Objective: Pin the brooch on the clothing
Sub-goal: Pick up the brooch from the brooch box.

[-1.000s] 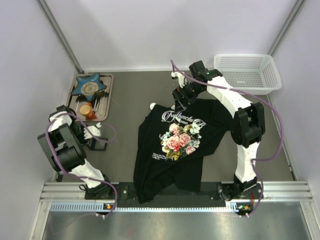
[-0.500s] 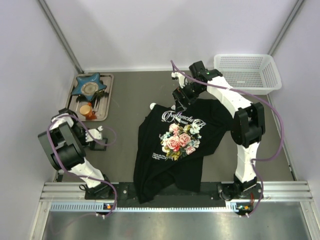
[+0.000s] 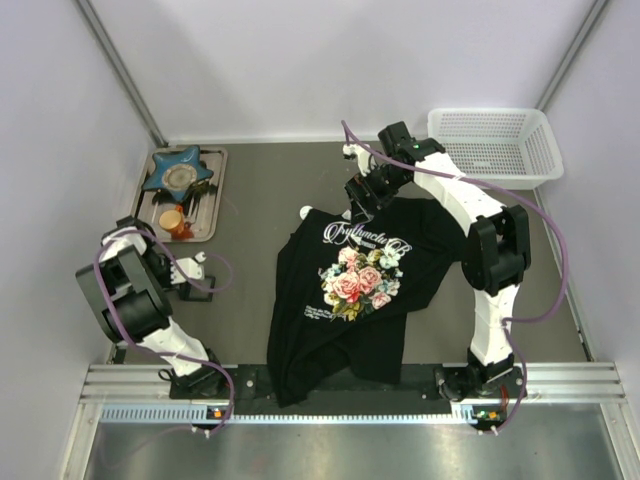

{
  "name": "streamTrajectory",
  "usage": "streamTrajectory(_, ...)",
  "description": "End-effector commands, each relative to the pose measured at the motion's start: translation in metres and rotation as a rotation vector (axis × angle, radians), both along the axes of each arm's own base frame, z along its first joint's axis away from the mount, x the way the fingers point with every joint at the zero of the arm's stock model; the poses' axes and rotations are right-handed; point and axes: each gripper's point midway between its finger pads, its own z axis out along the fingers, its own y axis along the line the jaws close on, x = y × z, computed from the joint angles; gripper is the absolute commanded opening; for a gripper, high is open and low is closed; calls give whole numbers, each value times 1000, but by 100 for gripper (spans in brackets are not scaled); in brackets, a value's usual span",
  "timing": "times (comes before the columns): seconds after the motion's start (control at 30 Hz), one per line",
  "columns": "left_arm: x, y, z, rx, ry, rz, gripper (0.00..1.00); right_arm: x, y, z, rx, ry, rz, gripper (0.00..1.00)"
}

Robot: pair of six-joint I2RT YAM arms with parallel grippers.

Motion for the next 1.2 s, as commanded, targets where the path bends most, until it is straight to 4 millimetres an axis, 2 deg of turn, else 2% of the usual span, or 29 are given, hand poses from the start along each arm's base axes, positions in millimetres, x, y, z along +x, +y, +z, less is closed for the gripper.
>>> streamTrajectory(0.0,3,-24,7,-105,-21,-49,31,-2,8,40,52,-84,17,99)
streamTrajectory(0.3,9,-28,19,-87,-53,-65,20,-4,12,44,75,-79,26,99)
streamTrajectory(0.5,27,-22,27,-54,-145,-58,8,-4,13,44,78,-76,28,99)
streamTrajectory(0.8,49,-12,43,8,-263,-55,1,-3,14,43,88,-72,37,99)
streamTrajectory(0.9,52,-16,51,-1,-287,-65,0,-3,16,44,90,-74,42,99)
streamTrajectory(1.07,59,-36,66,-110,-327,-30,0,-1,19,46,105,-77,51,99)
streamTrajectory(1.17,73,-48,81,-207,-366,24,0,-2,21,52,126,-82,63,99)
